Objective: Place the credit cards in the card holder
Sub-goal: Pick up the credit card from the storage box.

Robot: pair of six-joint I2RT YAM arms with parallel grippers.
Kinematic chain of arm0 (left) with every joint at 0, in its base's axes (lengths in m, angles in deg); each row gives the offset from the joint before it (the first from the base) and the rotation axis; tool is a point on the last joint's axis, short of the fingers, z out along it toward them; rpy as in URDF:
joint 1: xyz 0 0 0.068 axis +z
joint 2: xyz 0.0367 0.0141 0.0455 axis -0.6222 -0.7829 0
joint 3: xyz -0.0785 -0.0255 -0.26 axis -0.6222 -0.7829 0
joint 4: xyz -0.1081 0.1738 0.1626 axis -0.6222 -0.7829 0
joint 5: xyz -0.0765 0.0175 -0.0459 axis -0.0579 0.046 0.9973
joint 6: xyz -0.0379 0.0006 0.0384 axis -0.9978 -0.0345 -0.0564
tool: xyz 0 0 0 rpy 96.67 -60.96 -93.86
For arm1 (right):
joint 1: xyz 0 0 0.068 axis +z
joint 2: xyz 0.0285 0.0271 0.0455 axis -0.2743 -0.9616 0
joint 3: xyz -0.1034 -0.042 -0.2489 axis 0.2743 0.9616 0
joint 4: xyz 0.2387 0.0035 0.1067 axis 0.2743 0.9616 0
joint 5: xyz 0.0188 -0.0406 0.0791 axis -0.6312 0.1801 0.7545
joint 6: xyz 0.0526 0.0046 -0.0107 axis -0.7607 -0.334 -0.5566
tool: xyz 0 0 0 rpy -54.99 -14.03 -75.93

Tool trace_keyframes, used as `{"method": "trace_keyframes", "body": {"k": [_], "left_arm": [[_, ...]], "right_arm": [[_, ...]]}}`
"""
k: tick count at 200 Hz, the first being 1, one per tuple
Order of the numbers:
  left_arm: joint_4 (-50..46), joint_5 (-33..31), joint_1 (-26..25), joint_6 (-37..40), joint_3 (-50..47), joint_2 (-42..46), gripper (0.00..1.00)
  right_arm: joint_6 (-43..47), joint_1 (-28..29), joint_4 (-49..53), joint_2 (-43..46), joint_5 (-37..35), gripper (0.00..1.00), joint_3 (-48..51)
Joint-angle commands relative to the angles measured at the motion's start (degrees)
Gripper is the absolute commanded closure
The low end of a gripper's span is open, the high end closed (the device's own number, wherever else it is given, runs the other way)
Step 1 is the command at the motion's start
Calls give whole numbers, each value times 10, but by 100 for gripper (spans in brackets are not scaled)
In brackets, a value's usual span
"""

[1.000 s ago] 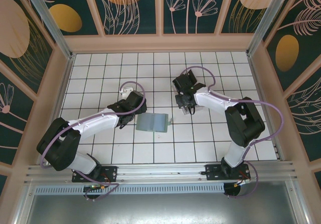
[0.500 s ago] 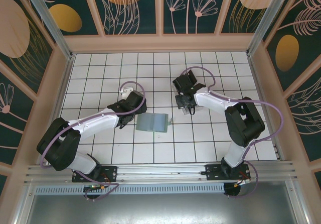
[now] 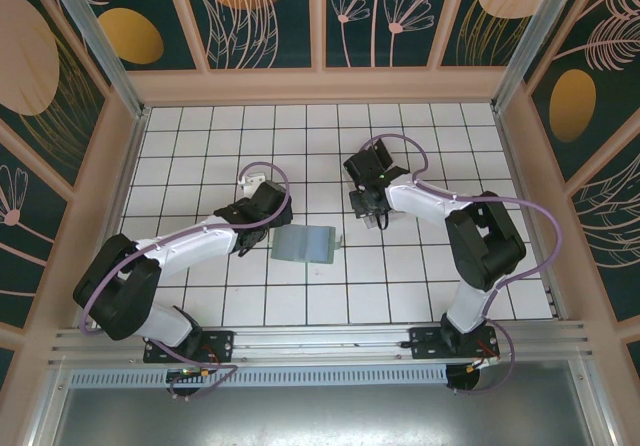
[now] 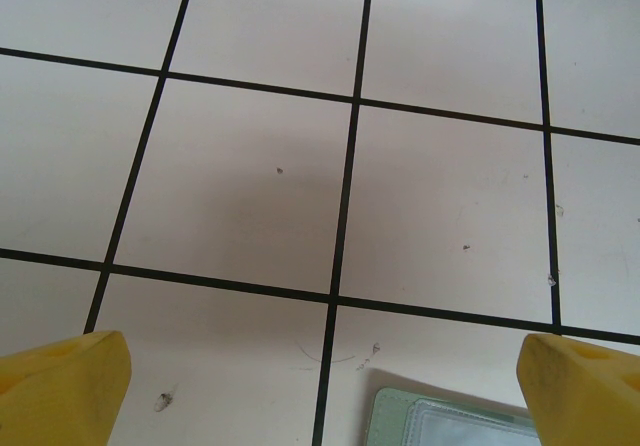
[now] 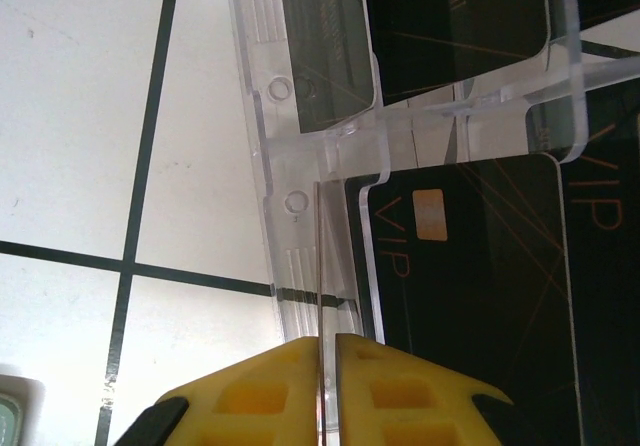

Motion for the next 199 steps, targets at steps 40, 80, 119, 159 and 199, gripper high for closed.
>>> {"method": "trace_keyframes", "body": {"k": [40,80,119,159,199], "left_arm": [[3,-3,5,-5,-3,-2,1],[2,3,5,-3,2,-3,1],[-1,14,4,-2,10,-10,1],[-3,30,5,-4,18,-20,1],[5,48,12,-17,11,-19,1]], "right_arm": [[7,-5,4,0,1,94,-1],[9,-5,19,12,4,100,-27],[1,-4,35,35,15,100,-52],[-26,9,37,79,39,100,-64],[-81,72,8,121,49,100,-48]]}}
